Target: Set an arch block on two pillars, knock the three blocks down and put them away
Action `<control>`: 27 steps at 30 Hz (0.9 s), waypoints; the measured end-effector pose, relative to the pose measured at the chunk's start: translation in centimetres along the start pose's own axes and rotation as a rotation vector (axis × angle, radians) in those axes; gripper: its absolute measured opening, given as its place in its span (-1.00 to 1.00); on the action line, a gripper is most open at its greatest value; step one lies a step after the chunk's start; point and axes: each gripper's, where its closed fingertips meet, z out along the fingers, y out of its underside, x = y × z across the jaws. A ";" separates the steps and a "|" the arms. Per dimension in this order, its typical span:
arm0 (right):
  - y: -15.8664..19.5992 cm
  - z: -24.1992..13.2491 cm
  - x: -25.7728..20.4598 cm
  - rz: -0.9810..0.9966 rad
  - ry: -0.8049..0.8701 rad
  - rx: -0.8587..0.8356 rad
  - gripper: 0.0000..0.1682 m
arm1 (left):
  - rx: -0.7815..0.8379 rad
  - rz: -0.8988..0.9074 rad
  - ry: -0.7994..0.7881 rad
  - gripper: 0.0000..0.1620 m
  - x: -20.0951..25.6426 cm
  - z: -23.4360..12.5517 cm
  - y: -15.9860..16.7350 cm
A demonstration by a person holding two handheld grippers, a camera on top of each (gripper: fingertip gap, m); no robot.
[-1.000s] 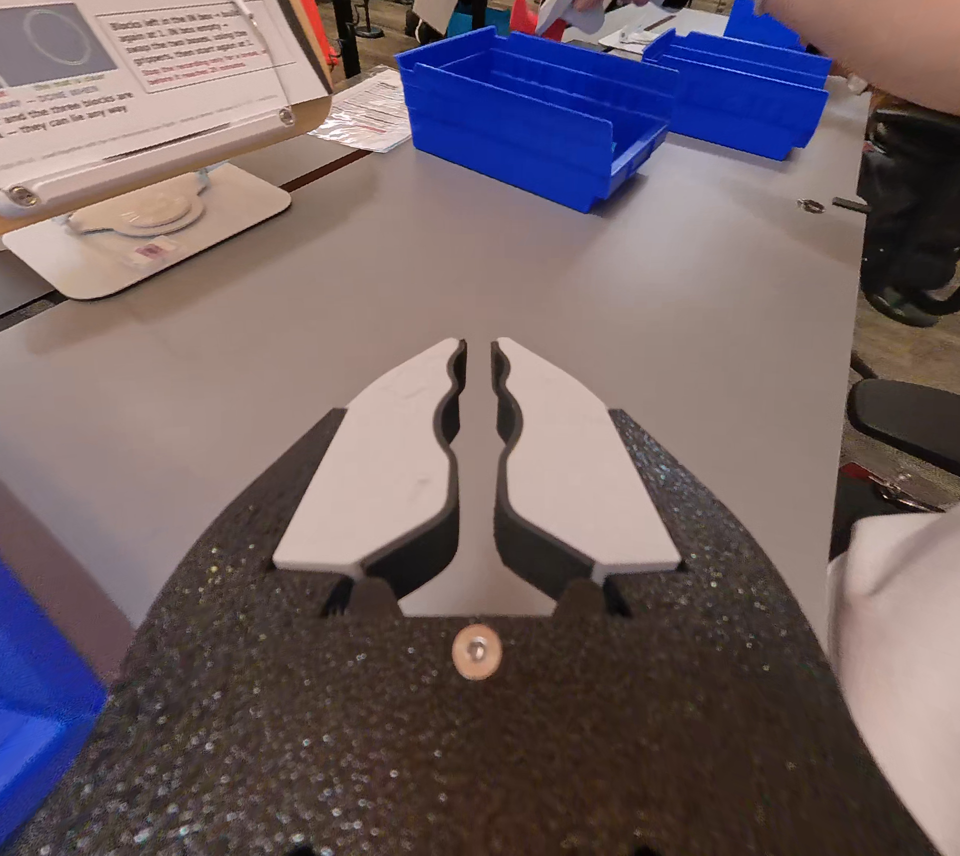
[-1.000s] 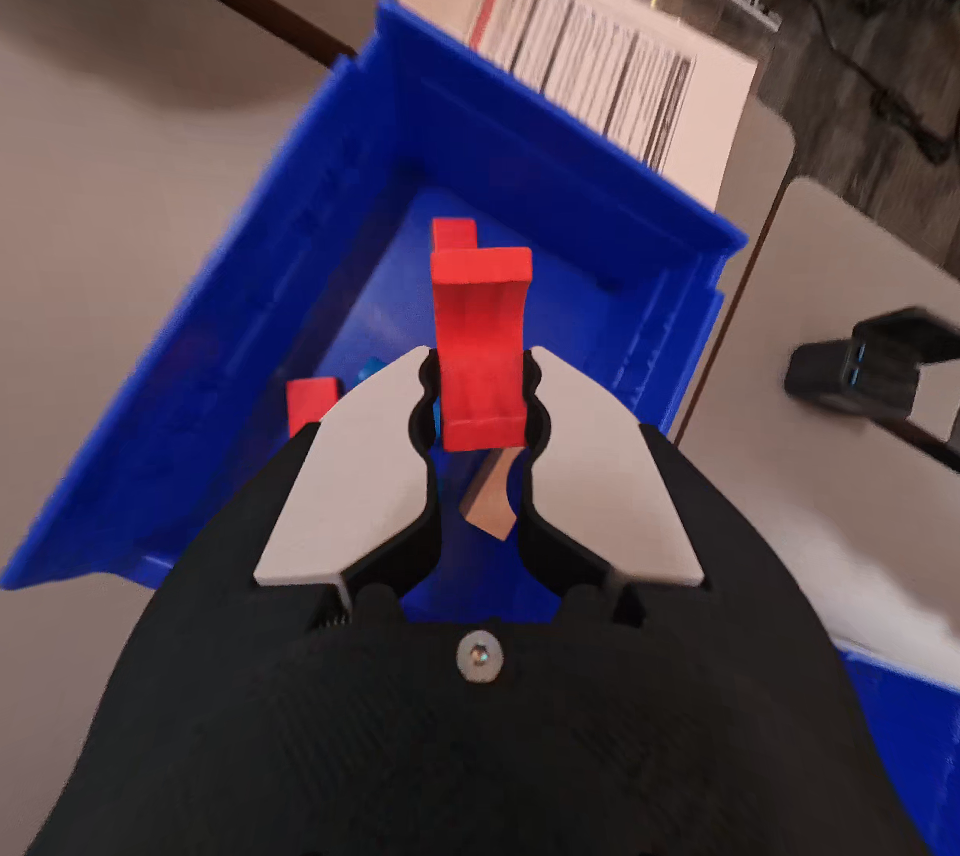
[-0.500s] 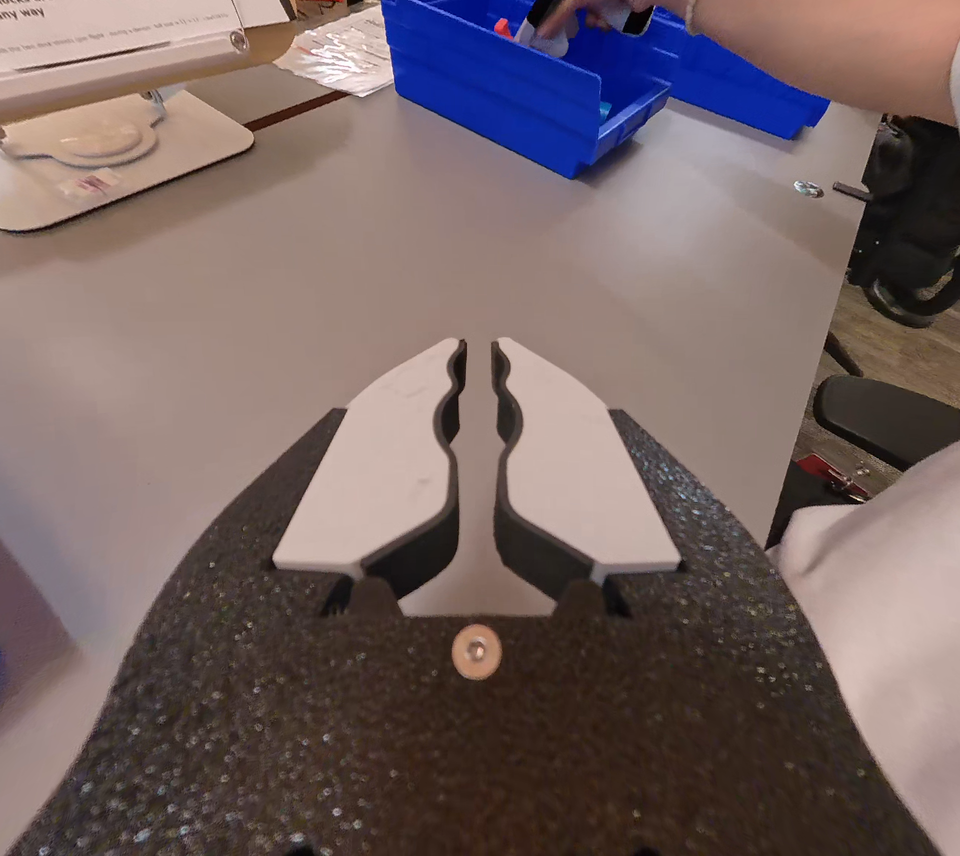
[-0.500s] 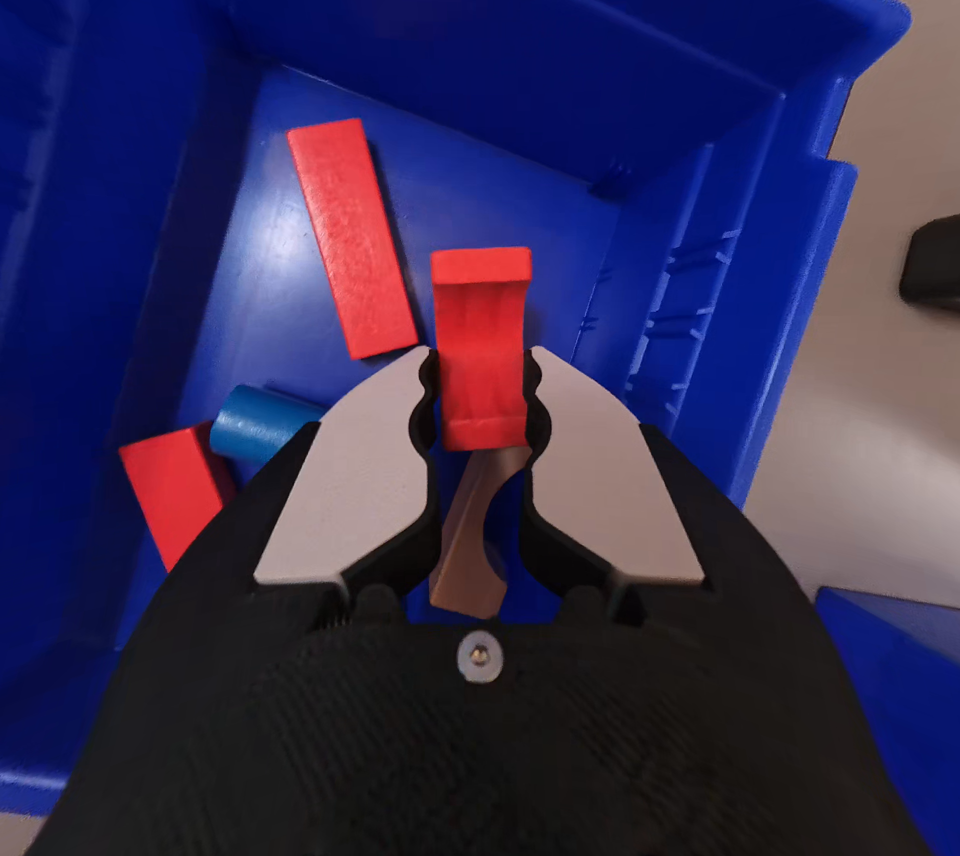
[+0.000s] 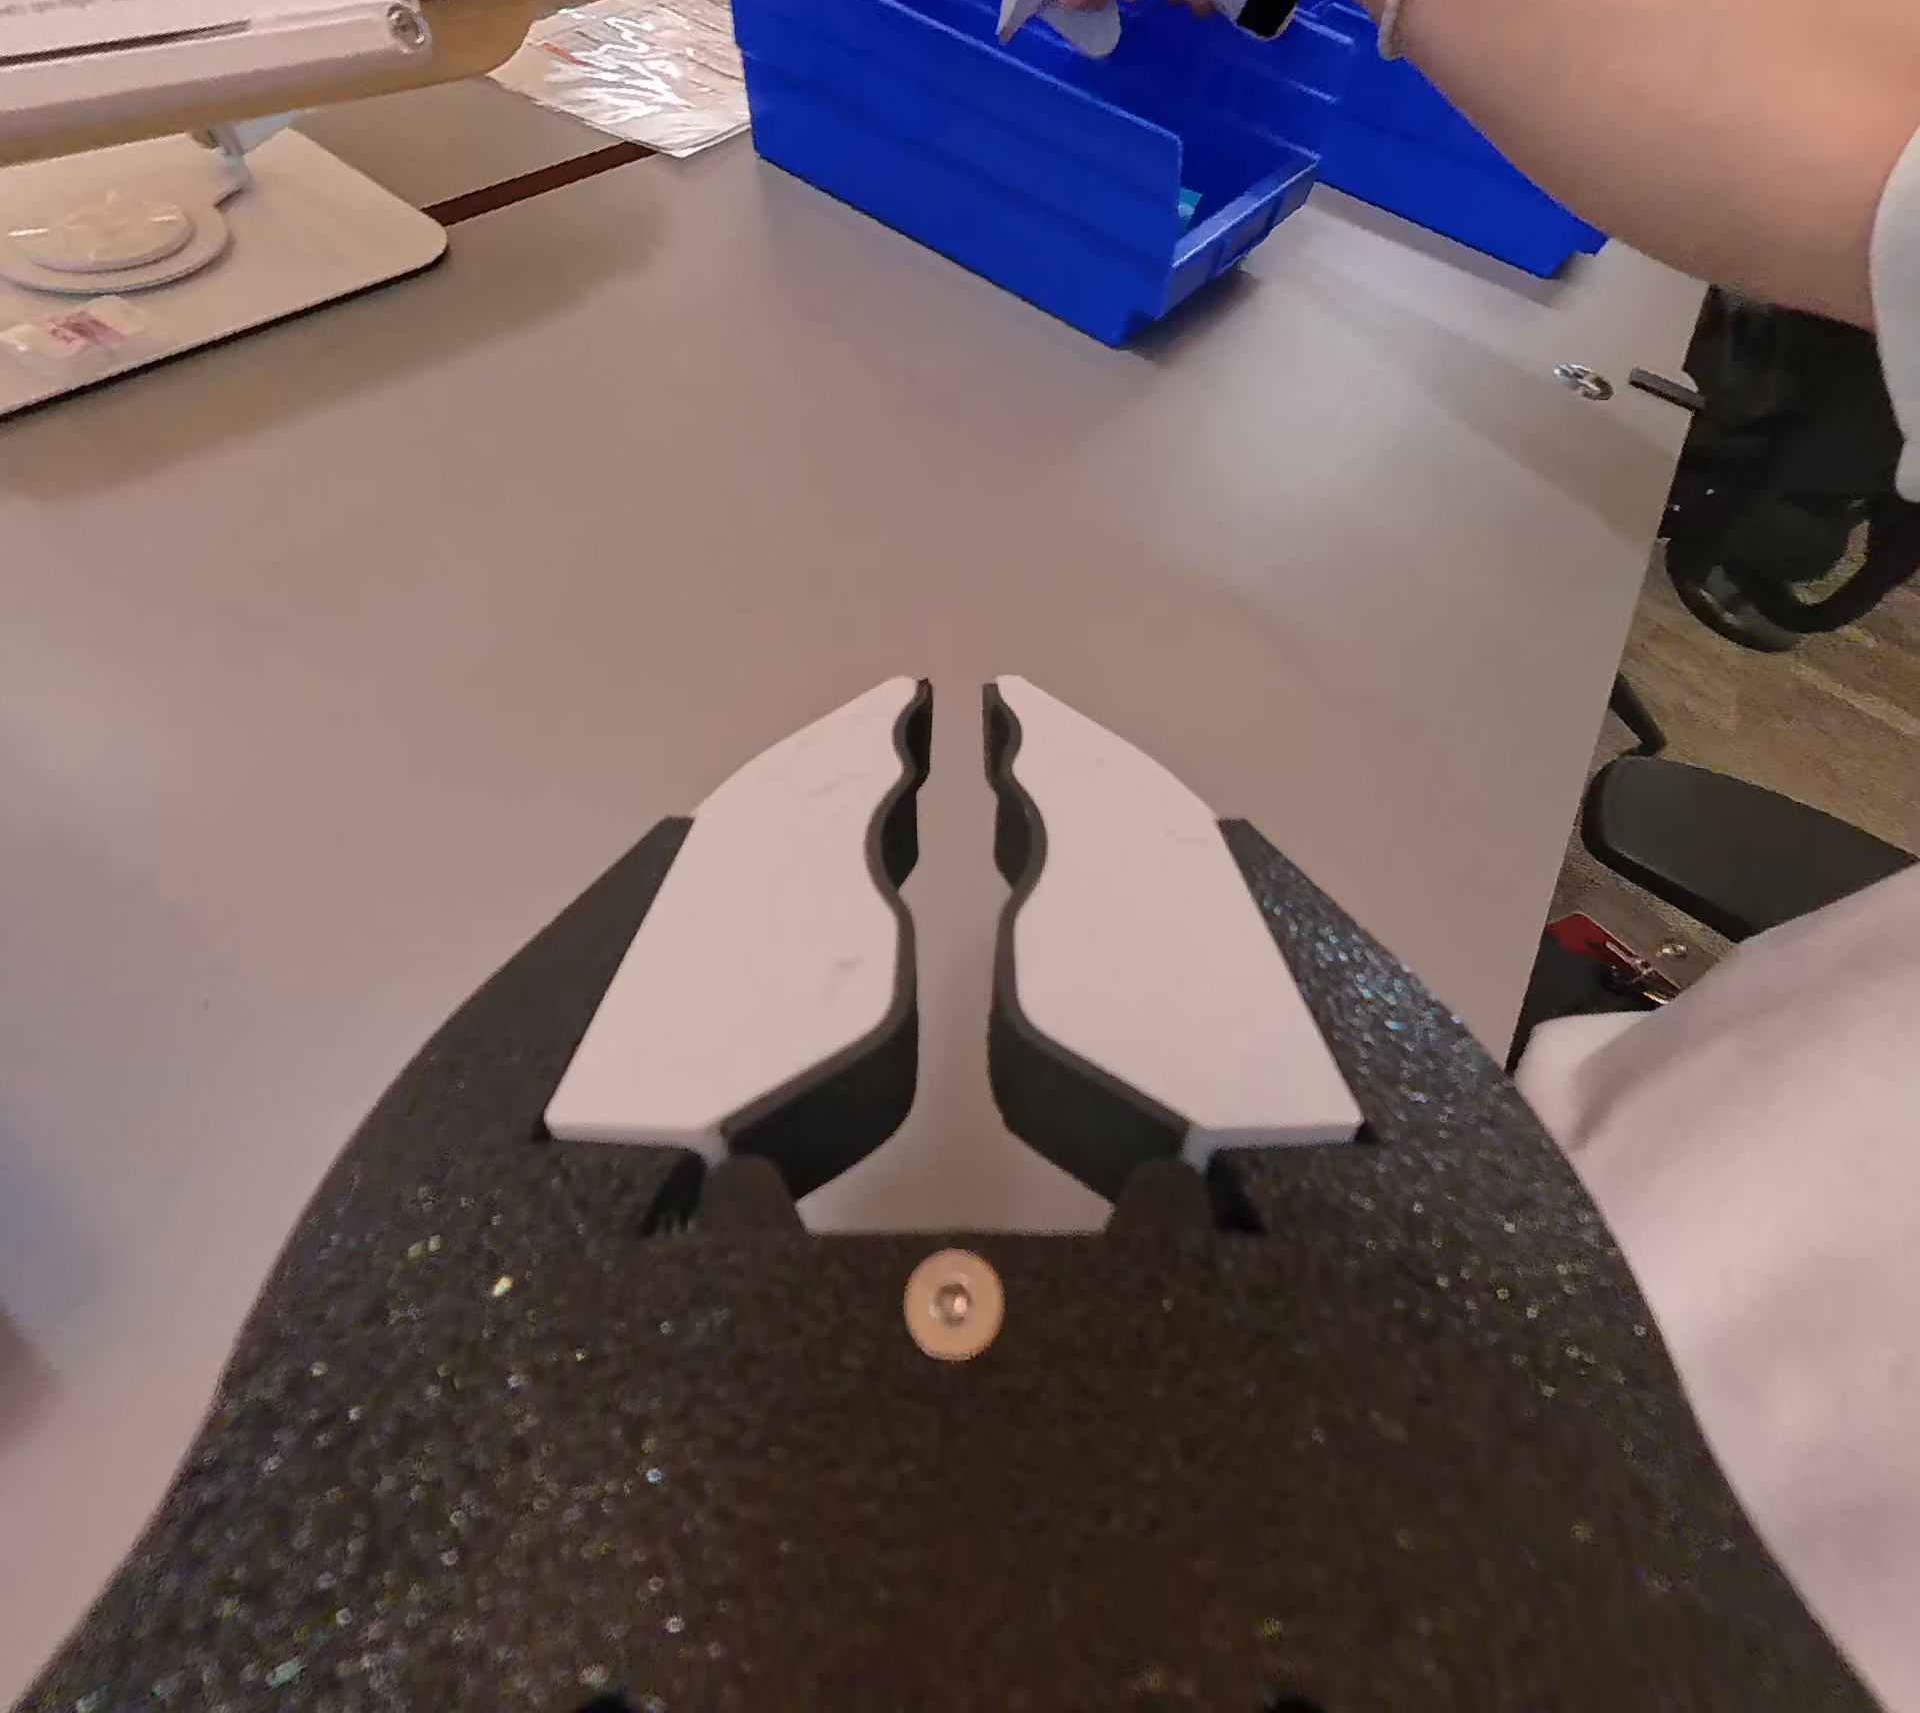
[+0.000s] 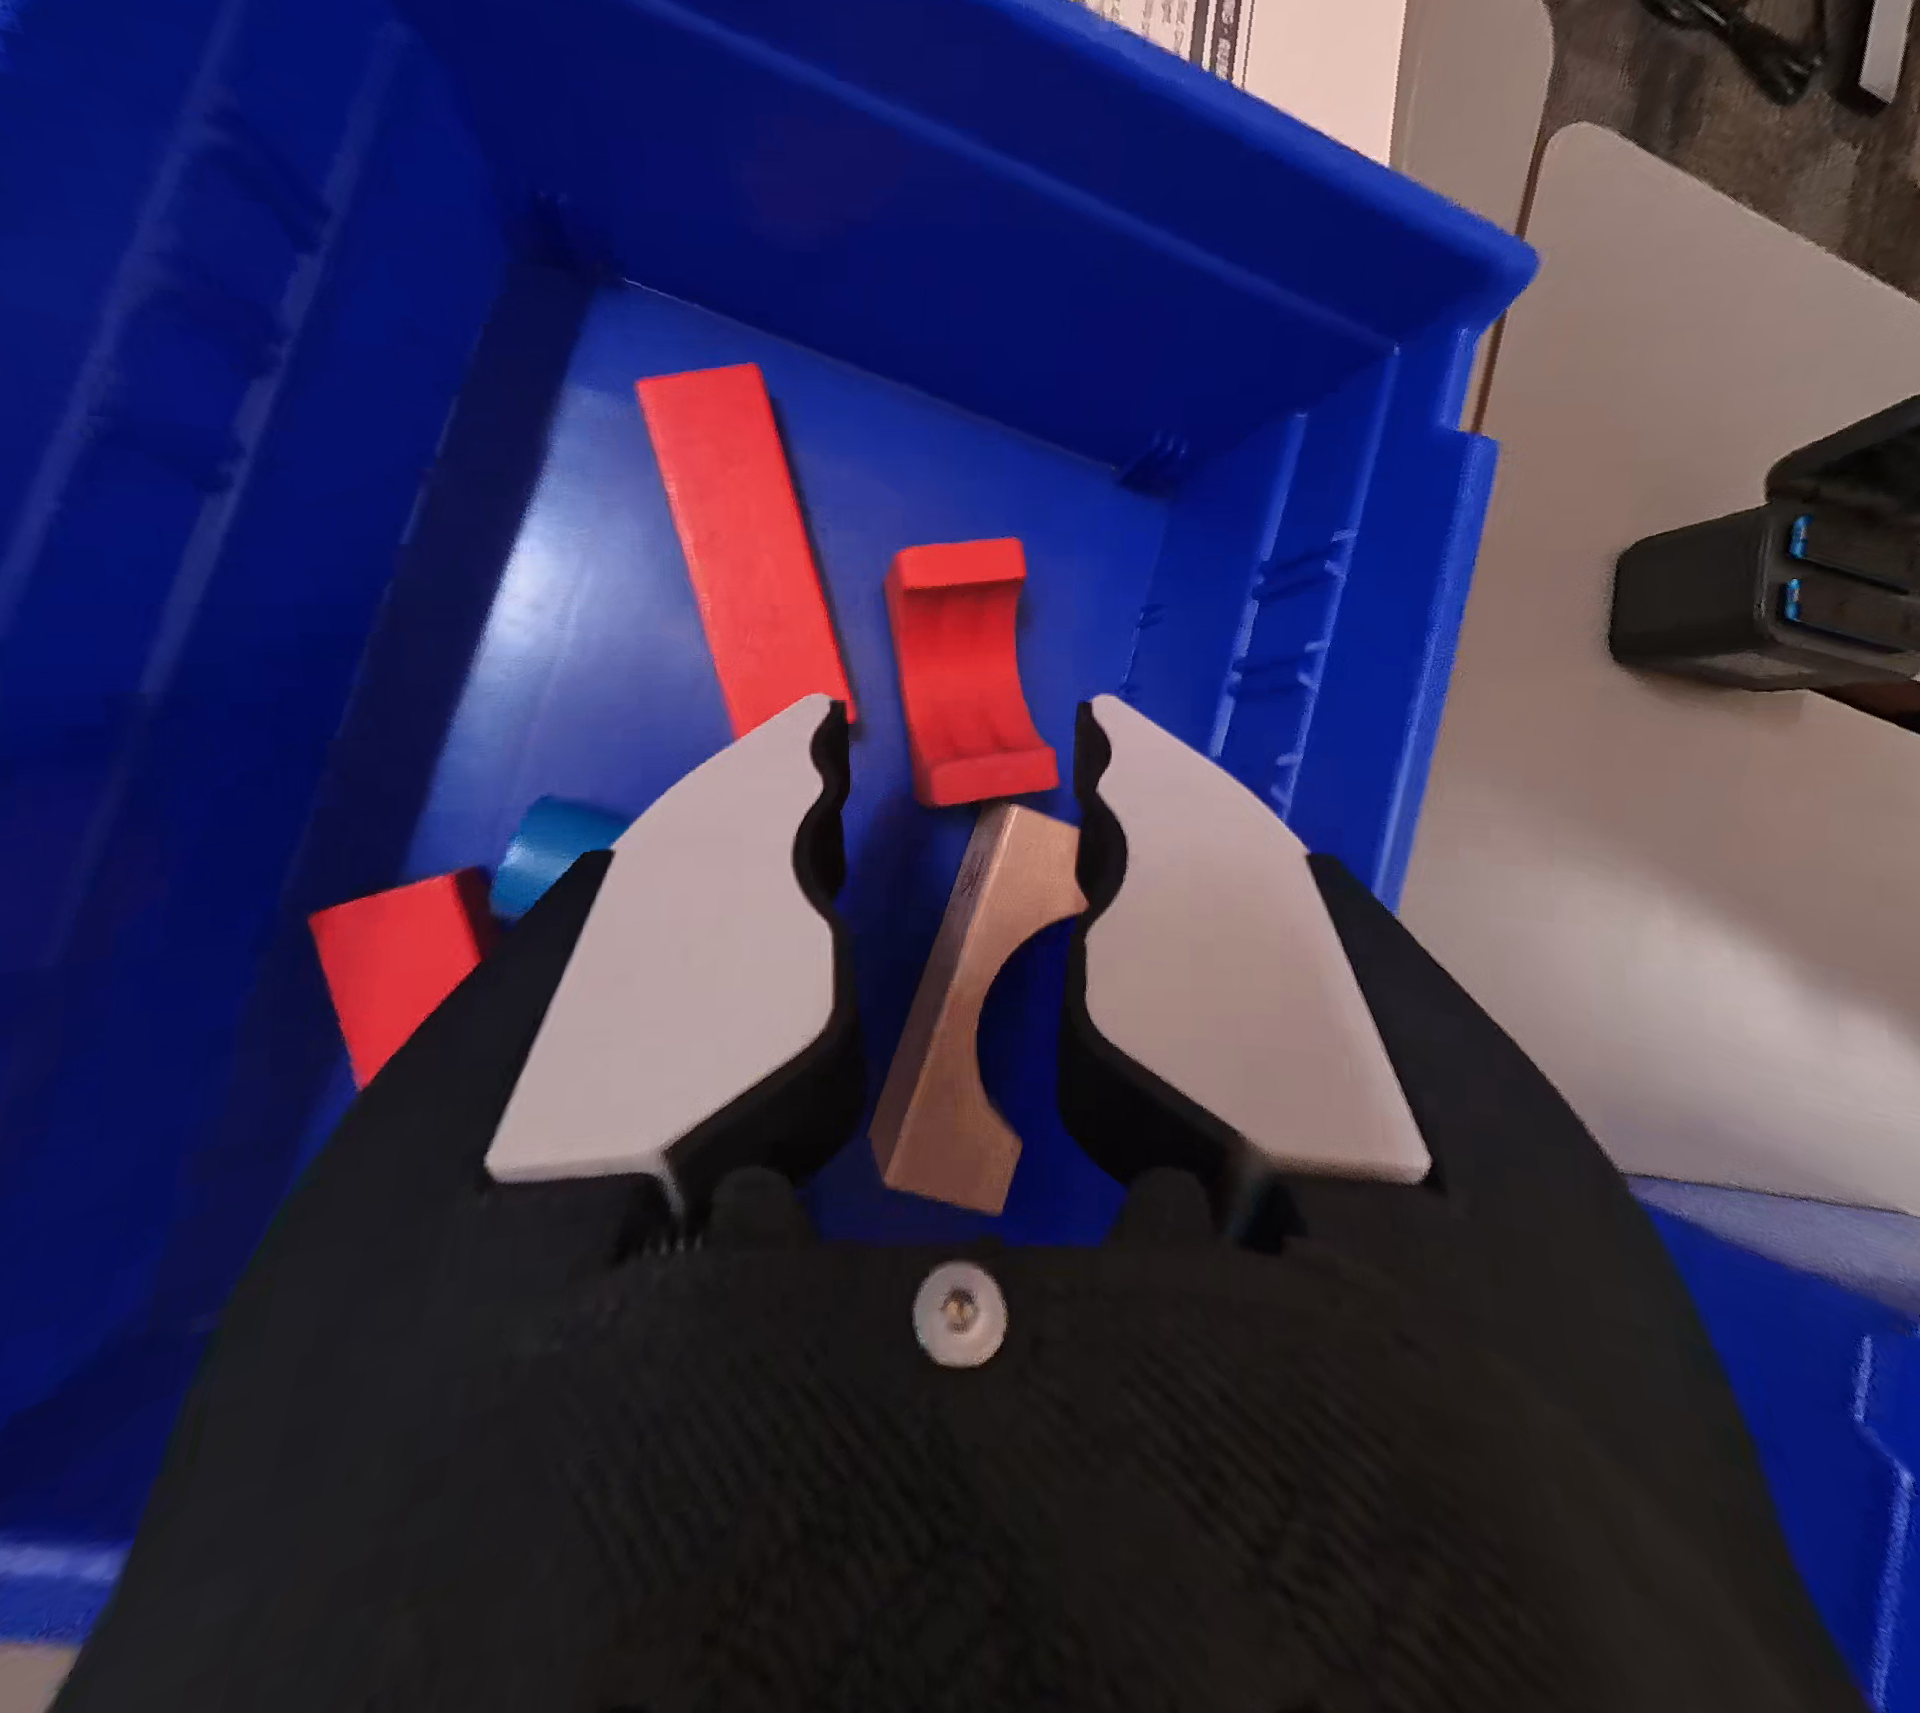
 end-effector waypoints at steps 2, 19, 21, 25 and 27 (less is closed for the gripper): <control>0.0 -2.1 -0.6 0.021 -0.036 0.048 -0.49 | -0.002 0.016 0.025 -0.89 0.5 0.7 -0.7; 12.7 -16.4 -10.7 0.283 -0.119 0.561 0.18 | -0.041 0.065 0.169 -0.20 5.2 15.3 -8.9; 12.8 -17.3 -9.9 0.270 -0.081 0.548 0.19 | -0.027 0.018 0.190 -0.12 5.9 17.0 -9.8; 12.2 -18.6 -9.4 0.288 -0.077 0.619 0.13 | -0.002 -0.090 0.212 0.04 7.0 20.0 -13.0; 12.0 -18.7 -9.7 0.274 -0.093 0.624 0.13 | -0.016 -0.148 0.188 0.17 6.9 21.8 -14.7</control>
